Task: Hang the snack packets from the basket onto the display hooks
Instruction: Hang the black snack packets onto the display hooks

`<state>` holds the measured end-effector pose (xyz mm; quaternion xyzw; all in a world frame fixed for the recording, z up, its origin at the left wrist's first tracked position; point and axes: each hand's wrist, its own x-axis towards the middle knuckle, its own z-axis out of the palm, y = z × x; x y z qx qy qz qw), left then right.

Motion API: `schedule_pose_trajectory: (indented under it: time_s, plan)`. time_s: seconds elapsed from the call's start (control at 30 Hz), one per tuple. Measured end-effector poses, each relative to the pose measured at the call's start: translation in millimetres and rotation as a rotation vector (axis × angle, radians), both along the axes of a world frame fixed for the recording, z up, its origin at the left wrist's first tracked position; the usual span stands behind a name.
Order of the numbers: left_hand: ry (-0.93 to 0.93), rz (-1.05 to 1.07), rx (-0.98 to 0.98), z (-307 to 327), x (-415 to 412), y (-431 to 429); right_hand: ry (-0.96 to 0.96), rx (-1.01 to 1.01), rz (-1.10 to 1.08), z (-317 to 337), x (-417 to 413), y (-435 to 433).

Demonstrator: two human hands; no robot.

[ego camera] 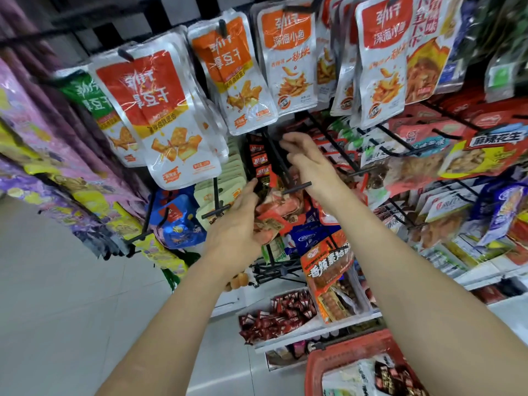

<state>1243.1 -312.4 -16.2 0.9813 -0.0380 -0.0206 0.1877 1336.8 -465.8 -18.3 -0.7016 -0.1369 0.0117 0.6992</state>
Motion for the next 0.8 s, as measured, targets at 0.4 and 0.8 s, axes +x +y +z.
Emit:
schedule_pose_trajectory:
  time_s: [0.4,0.8]
  plan:
    - [-0.001,0.063,-0.139,-3.9,-20.4,-4.5,-0.152,-0.534,-0.037,14.7,34.9,10.0]
    - [-0.023,0.166,-0.252,-2.6,-16.0,-10.1,-0.276,-0.428,-0.070,-10.5,19.8,7.1]
